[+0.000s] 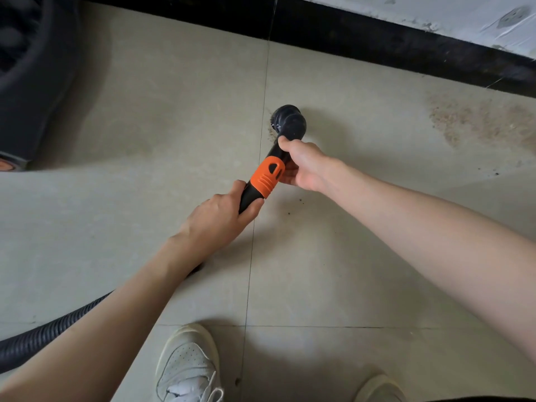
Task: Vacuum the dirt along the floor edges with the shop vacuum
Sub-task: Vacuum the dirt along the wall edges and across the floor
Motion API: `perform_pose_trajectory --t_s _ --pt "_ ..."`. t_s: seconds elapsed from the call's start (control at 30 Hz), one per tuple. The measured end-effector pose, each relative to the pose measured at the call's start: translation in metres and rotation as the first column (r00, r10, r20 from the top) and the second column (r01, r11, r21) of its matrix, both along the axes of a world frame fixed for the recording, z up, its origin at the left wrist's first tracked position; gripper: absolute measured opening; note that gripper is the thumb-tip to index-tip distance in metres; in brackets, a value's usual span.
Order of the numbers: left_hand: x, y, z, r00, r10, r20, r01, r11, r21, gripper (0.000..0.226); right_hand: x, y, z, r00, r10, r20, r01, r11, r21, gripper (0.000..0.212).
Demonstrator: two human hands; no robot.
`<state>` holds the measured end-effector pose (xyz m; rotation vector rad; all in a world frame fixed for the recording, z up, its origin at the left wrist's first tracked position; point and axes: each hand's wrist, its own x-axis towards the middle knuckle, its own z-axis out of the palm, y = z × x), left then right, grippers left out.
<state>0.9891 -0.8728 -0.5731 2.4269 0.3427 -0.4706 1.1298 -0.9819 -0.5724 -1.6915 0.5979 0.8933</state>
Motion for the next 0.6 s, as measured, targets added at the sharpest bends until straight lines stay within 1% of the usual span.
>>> perform_pose_trajectory --t_s 0.37,0.5,0.6 --pt "0.012 0.010 0.002 0.999 0.051 -0.019 -0.052 0.997 -0.051 0.036 0.010 0.017 0.001 0.998 0.024 0.051 -0.023 1.000 -0.013 0.026" --pt "0.007 0.006 0.004 1.000 0.005 -0.023 -0.006 0.997 -0.079 0.037 0.003 0.004 0.001 0.999 -0.006 0.040 0.007 1.000 -0.017 0.020" --pt "0.010 -0.006 0.008 0.997 -0.074 -0.010 0.074 0.996 -0.055 0.039 -0.002 -0.018 0.005 0.996 -0.081 0.031 0.082 0.996 -0.027 0.019"
